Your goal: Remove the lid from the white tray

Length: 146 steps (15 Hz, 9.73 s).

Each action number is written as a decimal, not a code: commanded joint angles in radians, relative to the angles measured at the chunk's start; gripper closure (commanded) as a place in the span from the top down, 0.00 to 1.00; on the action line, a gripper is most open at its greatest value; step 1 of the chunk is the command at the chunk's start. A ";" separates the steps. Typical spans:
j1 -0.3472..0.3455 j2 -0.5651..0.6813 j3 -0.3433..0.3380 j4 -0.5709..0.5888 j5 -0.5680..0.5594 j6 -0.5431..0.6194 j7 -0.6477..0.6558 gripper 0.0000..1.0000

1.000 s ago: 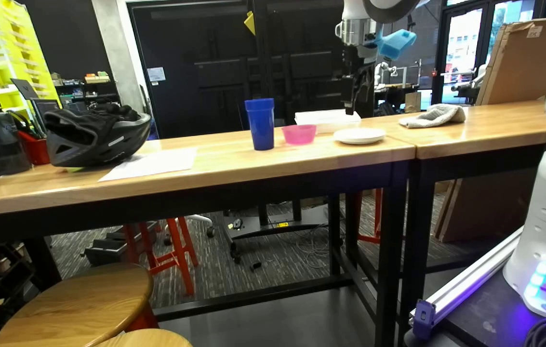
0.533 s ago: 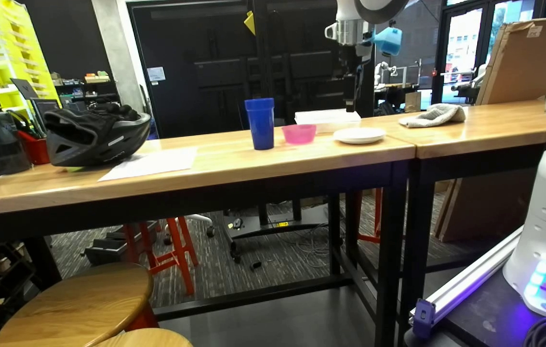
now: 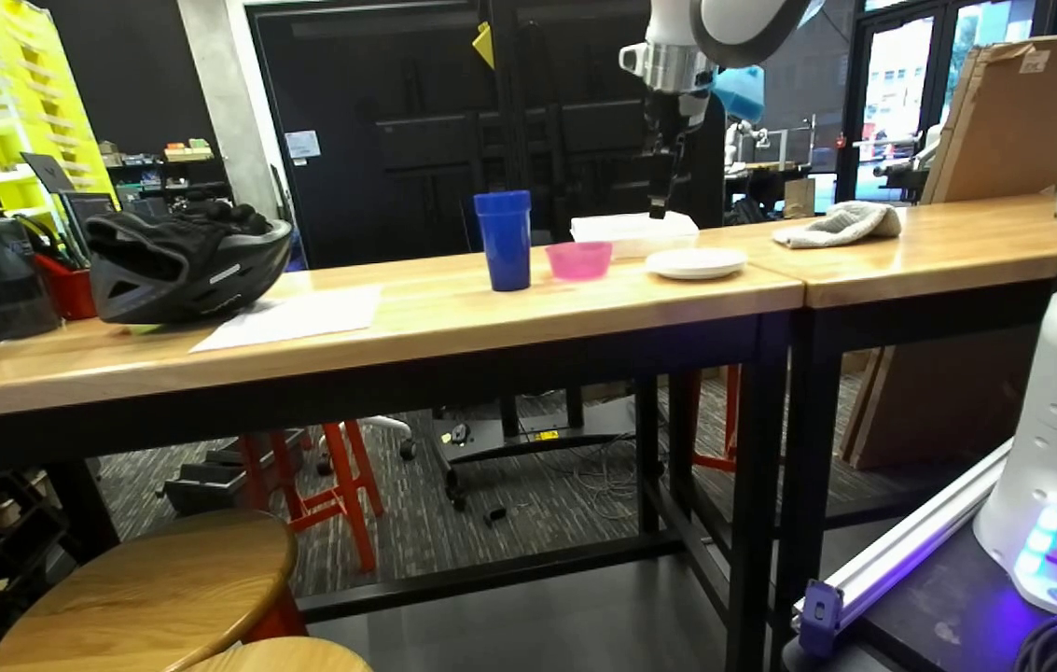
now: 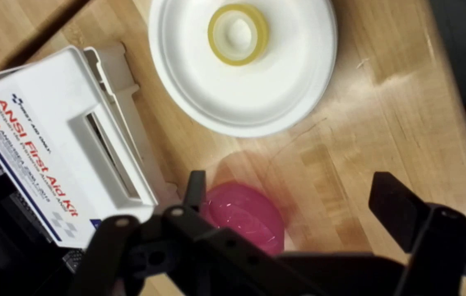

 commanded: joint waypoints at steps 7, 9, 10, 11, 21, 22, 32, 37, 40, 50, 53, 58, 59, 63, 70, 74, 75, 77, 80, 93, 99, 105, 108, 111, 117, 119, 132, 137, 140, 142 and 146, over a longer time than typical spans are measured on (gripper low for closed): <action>0.013 0.115 -0.076 0.049 -0.052 0.105 -0.207 1.00; 0.009 0.133 -0.088 0.074 -0.056 0.098 -0.253 1.00; 0.009 0.143 -0.095 0.088 -0.054 0.098 -0.274 1.00; 0.012 0.153 -0.102 0.106 -0.047 0.092 -0.296 1.00; -0.002 0.289 -0.109 0.228 -0.029 0.069 -0.397 1.00; -0.004 0.302 -0.110 0.232 -0.031 0.071 -0.400 1.00; -0.020 0.352 -0.101 0.229 -0.035 0.088 -0.380 1.00; -0.037 0.362 -0.110 0.224 -0.059 0.109 -0.381 1.00; -0.051 0.391 -0.117 0.236 -0.066 0.118 -0.416 1.00; -0.074 0.470 -0.113 0.319 -0.144 0.118 -0.436 1.00; -0.077 0.497 -0.116 0.357 -0.135 0.118 -0.447 1.00; -0.091 0.565 -0.119 0.432 -0.094 0.115 -0.500 1.00; -0.095 0.577 -0.119 0.446 -0.094 0.117 -0.498 1.00; -0.104 0.614 -0.113 0.489 -0.063 0.103 -0.515 1.00; -0.104 0.613 -0.107 0.500 -0.033 0.078 -0.509 1.00; -0.101 0.595 -0.104 0.486 -0.027 0.058 -0.502 1.00; -0.099 0.593 -0.104 0.483 -0.032 0.056 -0.497 1.00; -0.098 0.593 -0.101 0.481 -0.030 0.045 -0.494 1.00; -0.092 0.579 -0.096 0.464 -0.043 0.034 -0.479 1.00; -0.093 0.587 -0.092 0.429 -0.003 0.013 -0.471 1.00; -0.098 0.590 -0.094 0.424 0.003 0.019 -0.470 0.45; -0.096 0.582 -0.094 0.426 -0.006 0.011 -0.464 0.01; -0.096 0.581 -0.095 0.434 -0.010 -0.002 -0.458 0.06; -0.098 0.573 -0.097 0.442 -0.011 -0.015 -0.464 0.48; -0.096 0.545 -0.098 0.448 -0.013 -0.051 -0.465 0.75; -0.096 0.536 -0.099 0.448 -0.008 -0.056 -0.473 0.39; -0.095 0.506 -0.099 0.454 0.001 -0.081 -0.475 0.05; -0.093 0.440 -0.101 0.436 -0.018 -0.094 -0.470 0.05; -0.091 0.411 -0.102 0.432 -0.025 -0.103 -0.469 0.05; -0.089 0.396 -0.102 0.432 -0.025 -0.110 -0.470 0.05; -0.090 0.374 -0.105 0.431 -0.029 -0.126 -0.464 0.05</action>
